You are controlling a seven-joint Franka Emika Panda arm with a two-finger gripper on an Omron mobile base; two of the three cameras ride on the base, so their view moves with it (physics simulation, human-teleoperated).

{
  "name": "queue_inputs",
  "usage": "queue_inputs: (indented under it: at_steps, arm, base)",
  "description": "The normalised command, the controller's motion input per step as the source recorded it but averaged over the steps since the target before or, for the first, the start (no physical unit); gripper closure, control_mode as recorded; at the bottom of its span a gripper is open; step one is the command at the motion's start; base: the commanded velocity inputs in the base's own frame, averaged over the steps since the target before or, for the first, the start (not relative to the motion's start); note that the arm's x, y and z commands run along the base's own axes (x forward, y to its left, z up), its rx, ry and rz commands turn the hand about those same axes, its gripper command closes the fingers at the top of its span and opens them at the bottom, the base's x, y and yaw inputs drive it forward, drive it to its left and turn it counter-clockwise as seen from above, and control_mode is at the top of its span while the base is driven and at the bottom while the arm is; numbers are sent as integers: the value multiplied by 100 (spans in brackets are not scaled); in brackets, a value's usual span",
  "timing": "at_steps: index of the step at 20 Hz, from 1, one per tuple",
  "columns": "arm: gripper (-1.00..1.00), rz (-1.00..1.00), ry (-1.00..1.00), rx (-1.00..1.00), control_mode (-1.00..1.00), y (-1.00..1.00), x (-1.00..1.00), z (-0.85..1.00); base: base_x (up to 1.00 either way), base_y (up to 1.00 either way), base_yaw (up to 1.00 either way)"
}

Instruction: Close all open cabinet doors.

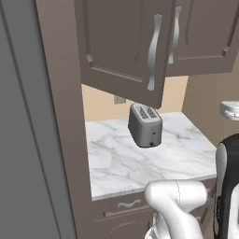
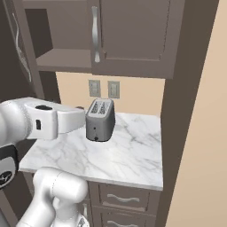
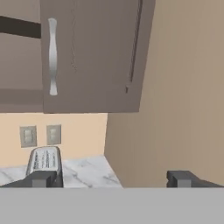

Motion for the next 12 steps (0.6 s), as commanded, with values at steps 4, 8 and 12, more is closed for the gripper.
queue_inputs:
  at_steps: [4,8,12]
  arm:
    - [-100,-1,-26,0,-100,40,-31,6]
    - [-100,0,-19,0,-100,39,-21,11]
    - [-100,0,-10,0,-100,41,-16,0]
  base:
    - [0,0,0]
    - [0,0,0]
    - [0,0,0]
